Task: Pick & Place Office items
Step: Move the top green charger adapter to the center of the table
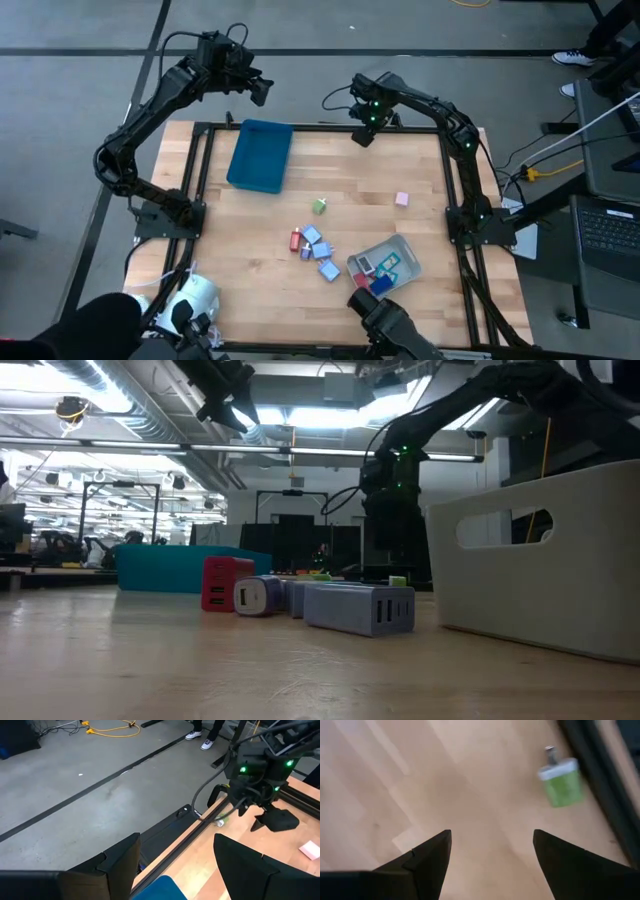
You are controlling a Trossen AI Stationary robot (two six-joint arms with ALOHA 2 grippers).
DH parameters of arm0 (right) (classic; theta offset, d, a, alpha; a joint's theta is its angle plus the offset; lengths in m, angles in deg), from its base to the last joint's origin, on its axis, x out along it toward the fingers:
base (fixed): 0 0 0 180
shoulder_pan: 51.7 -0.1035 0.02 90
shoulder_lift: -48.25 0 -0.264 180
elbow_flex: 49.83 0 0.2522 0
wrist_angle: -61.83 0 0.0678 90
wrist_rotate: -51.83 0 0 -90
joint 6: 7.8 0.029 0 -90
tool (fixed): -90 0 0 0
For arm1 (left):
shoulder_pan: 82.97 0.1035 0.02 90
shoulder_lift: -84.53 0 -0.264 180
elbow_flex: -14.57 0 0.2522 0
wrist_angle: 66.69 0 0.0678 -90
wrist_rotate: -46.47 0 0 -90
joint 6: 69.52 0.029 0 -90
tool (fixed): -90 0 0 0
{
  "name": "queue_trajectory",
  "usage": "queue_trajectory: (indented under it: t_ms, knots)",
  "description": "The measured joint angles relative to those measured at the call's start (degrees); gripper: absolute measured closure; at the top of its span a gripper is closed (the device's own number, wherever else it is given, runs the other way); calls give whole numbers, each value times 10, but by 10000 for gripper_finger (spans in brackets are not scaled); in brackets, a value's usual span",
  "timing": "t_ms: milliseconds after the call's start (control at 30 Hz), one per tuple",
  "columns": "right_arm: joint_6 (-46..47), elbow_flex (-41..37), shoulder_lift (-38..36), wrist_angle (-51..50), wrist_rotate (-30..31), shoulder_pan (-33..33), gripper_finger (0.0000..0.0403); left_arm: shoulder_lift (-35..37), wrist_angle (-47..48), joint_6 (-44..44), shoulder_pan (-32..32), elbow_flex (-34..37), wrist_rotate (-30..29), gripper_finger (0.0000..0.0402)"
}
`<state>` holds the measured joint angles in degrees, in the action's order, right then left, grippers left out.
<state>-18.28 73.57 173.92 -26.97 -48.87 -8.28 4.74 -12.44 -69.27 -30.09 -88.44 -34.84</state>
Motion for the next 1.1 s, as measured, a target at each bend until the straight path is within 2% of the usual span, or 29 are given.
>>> queue_trajectory:
  t_ms: [267,433,533,733,767,1100]
  knots:
    - [39,-11,8,17,-7,-20,117,0,0,0,0,0,4,155]
    - [67,10,7,43,48,-22,133,0,0,0,0,0,20,155]
    - [83,51,4,36,31,-6,187,0,0,0,0,0,30,155]
    - [159,89,3,35,26,22,376,0,0,4,0,0,30,155]
    - [167,87,3,34,22,24,387,0,0,7,0,0,30,155]
    - [252,74,50,18,35,15,400,0,0,9,0,0,30,155]
